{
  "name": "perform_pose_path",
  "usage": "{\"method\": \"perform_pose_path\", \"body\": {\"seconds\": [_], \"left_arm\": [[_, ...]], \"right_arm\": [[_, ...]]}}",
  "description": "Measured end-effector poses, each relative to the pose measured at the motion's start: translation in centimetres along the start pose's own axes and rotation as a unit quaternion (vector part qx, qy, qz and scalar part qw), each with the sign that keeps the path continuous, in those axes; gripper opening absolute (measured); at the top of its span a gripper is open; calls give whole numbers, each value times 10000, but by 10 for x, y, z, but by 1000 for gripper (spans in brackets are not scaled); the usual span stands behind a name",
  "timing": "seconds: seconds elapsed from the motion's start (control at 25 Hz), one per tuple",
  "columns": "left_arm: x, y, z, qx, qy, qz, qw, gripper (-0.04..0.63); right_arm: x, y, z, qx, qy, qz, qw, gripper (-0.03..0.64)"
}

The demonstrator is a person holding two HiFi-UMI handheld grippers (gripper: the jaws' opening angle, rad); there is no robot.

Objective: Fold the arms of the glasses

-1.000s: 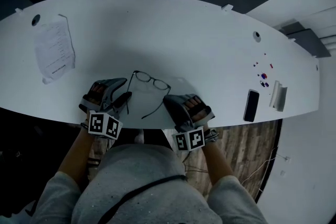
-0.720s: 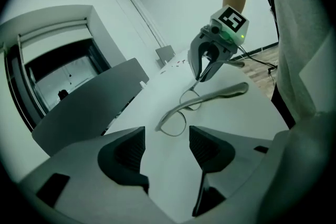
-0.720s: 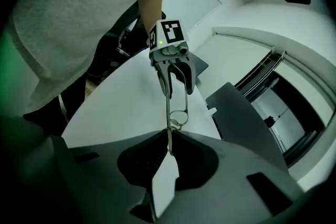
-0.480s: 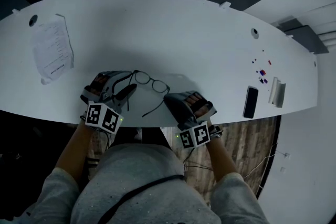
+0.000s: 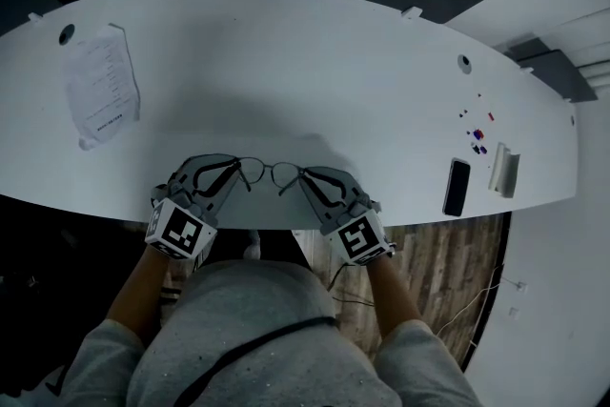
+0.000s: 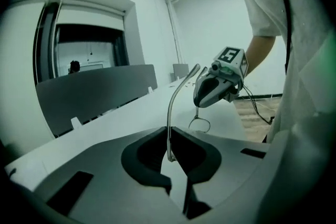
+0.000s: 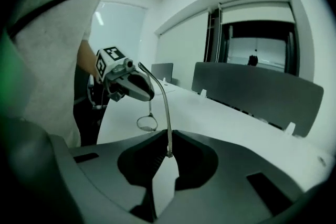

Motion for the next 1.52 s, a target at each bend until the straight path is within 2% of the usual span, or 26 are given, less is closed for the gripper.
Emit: {"method": "perform_pose_path", "body": {"seconds": [0.08,0.16,0.32,0.52,0.64,0.84,1.04,1.32,1.52], "left_arm": [[-3,5,-7,0,-82,-210,9997,35],[-4,11,-12,20,-106,-289,9995,35],[-15,21,-18,19,-191,-439,9989,35],[-28,26,-25,-50,-277,-494,9984,35],[-32,25,-27,-84,-242,-623,9977,35],[-27,23,-27,-119,-80,-690,9975,35],[-31,23,-28,-134,-91,-729,9972,35],[-33,23,-31,-78,19,-814,9967,35],[-31,24,-32,-28,98,-870,9962,35]], "right_arm": [[-2,-2,2,-70,-43,366,9993,40],[-2,-6,5,-90,-207,307,9993,40],[5,-13,15,-1,-733,-390,9965,38],[17,-21,29,98,-1469,-1217,9816,38],[24,-28,38,132,-1776,-1823,9670,38],[27,-43,51,322,-2246,-2929,9288,38],[28,-51,62,422,-2463,-3602,8988,40],[27,-58,73,424,-2654,-4140,8697,40],[35,-63,77,380,-2627,-4301,8629,40]]}}
Point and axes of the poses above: the fingertips, and each gripper's own axes: z forward along the fingers, y to its right, x out of its top, the point moved 9 cm from there along -z, backward along the fingers, and after that the axes turned 11 degrees about -z, right-handed, at the moved point
